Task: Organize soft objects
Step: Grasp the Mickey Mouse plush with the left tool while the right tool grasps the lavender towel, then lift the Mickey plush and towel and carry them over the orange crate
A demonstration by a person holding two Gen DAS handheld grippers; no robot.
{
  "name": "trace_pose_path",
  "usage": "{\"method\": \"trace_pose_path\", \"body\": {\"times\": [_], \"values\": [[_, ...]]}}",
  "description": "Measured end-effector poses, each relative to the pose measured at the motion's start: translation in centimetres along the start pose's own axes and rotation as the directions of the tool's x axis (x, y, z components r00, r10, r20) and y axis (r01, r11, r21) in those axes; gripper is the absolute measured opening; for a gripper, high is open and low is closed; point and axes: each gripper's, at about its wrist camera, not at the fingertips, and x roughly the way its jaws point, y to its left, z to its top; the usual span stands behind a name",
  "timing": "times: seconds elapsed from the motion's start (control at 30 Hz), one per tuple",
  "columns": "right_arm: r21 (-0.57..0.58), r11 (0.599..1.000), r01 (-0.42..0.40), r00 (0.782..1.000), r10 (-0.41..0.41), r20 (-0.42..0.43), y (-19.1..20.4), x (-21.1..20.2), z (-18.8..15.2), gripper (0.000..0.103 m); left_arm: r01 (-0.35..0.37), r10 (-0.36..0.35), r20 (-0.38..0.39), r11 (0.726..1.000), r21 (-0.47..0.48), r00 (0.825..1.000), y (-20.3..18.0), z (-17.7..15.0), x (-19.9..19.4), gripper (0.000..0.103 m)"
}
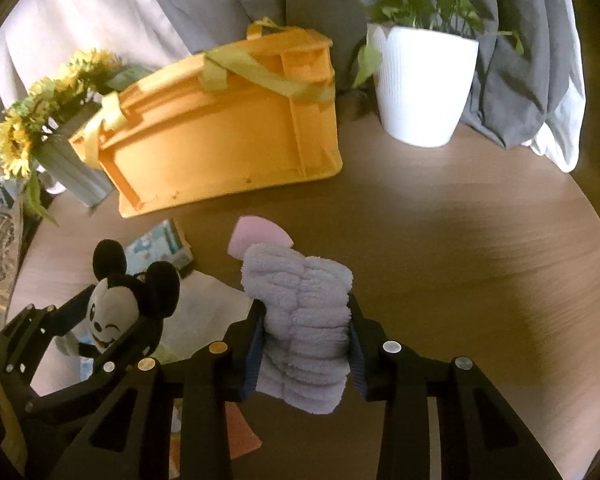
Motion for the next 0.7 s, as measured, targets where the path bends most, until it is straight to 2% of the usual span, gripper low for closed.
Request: {"method": "trace_pose_path", "body": {"times": [0.4, 0.7], "values": [[-0.029, 0.999, -0.017, 0.992, 0.021, 0.123, 1.4, -4.9, 1.6, 0.037, 0.000, 0.008, 0.124, 0.998, -0.064, 0.992, 1.5, 1.9, -4.6, 0.057], [-0.044, 0.999, -0.021, 0.970, 0.031, 0.240, 2.4, -8.9, 3.2, 0.037, -0.007, 0.024, 0.242, 0.997, -0.072, 0.970, 2.6, 3.9, -8.3, 0.057]]}}
